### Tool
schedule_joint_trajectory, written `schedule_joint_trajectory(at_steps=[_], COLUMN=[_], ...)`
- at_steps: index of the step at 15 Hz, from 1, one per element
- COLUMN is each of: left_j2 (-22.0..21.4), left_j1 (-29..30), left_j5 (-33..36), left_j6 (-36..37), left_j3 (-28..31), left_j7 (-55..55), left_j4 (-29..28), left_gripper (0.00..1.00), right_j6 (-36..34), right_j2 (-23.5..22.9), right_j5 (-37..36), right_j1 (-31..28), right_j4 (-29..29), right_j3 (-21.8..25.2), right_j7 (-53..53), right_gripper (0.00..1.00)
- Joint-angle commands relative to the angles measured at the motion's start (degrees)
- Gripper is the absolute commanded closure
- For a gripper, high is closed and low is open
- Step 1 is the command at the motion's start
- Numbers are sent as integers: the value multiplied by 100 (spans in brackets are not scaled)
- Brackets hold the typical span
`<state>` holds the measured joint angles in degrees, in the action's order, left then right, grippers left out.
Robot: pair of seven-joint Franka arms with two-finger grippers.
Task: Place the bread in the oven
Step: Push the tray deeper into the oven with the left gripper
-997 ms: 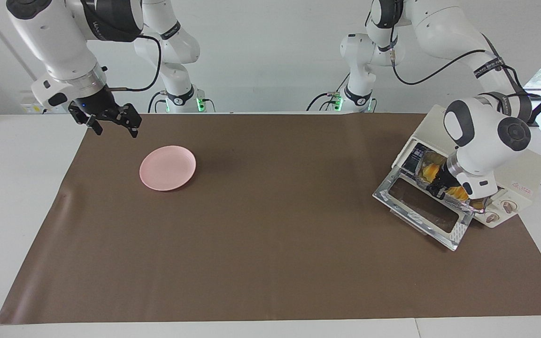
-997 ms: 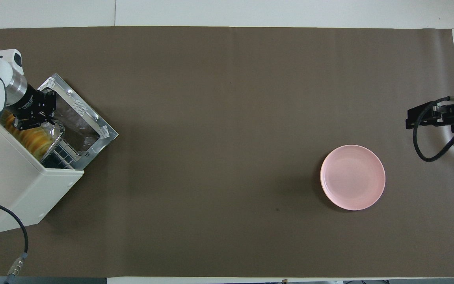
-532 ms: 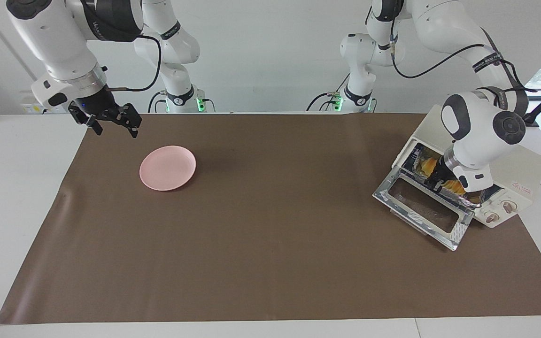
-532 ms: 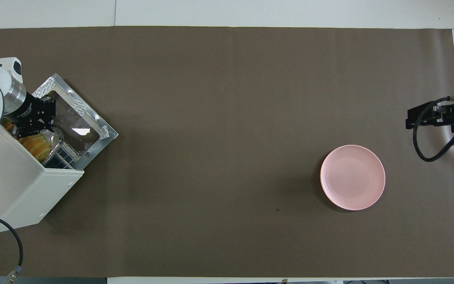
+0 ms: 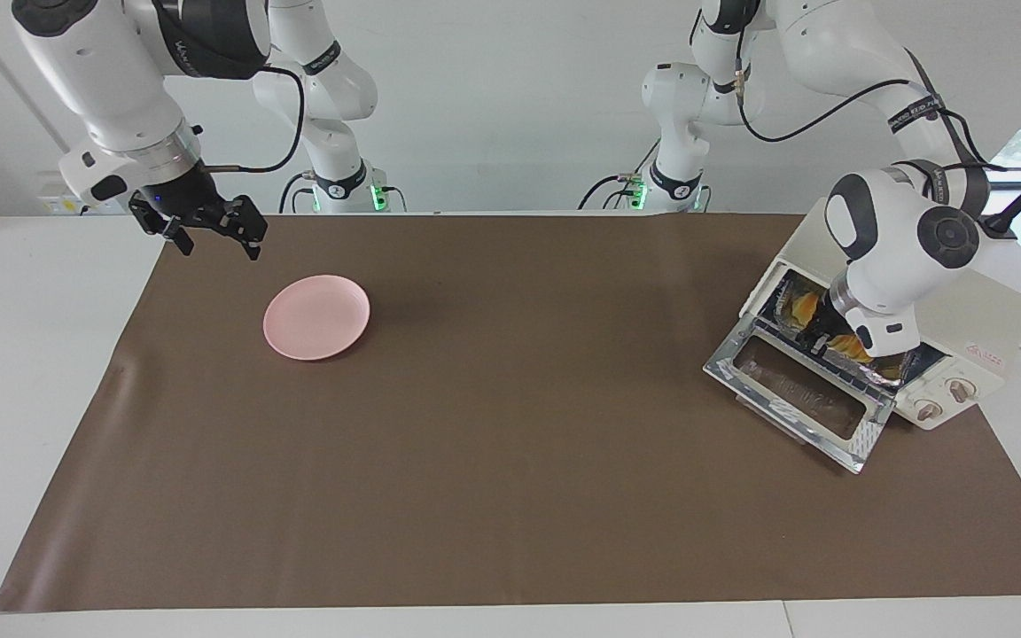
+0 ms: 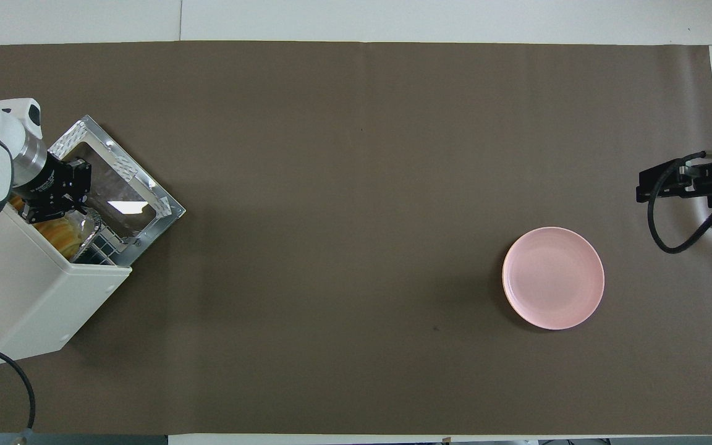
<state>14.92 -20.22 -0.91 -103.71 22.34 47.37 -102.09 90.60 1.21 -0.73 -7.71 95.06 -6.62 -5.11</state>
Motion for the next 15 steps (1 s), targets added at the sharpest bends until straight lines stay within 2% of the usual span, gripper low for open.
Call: schedule_joint_trajectory(at_steps=[1, 2, 3, 4, 7, 15], left_j2=[-279, -288, -288, -288, -244, -77], left_j1=[-88, -88, -88, -88, -96, -202], left_j5=[179, 179, 179, 179, 196, 293], left_j6=[-210, -228, -211, -202, -237, -158], left_j3=[34, 34, 34, 34, 34, 7], left_j7=[-26, -130, -305, -316, -342, -483], left_j4=[-390, -399, -399, -399, -311, 400], left_gripper=[100, 93, 52, 1, 0, 0], right_j6=[-43, -43, -43, -51, -43, -43], right_j2=[90, 90, 90, 90, 90, 90], right_j5=[38, 38, 38, 38, 38, 38], right_j1=[-64, -64, -55, -55, -55, -55], right_j4=[65, 65, 65, 65, 65, 65], right_j3=[-33, -33, -33, -33, -33, -33], right_j7=[141, 150, 150, 150, 141, 141], right_gripper=[0, 0, 0, 0, 0, 0])
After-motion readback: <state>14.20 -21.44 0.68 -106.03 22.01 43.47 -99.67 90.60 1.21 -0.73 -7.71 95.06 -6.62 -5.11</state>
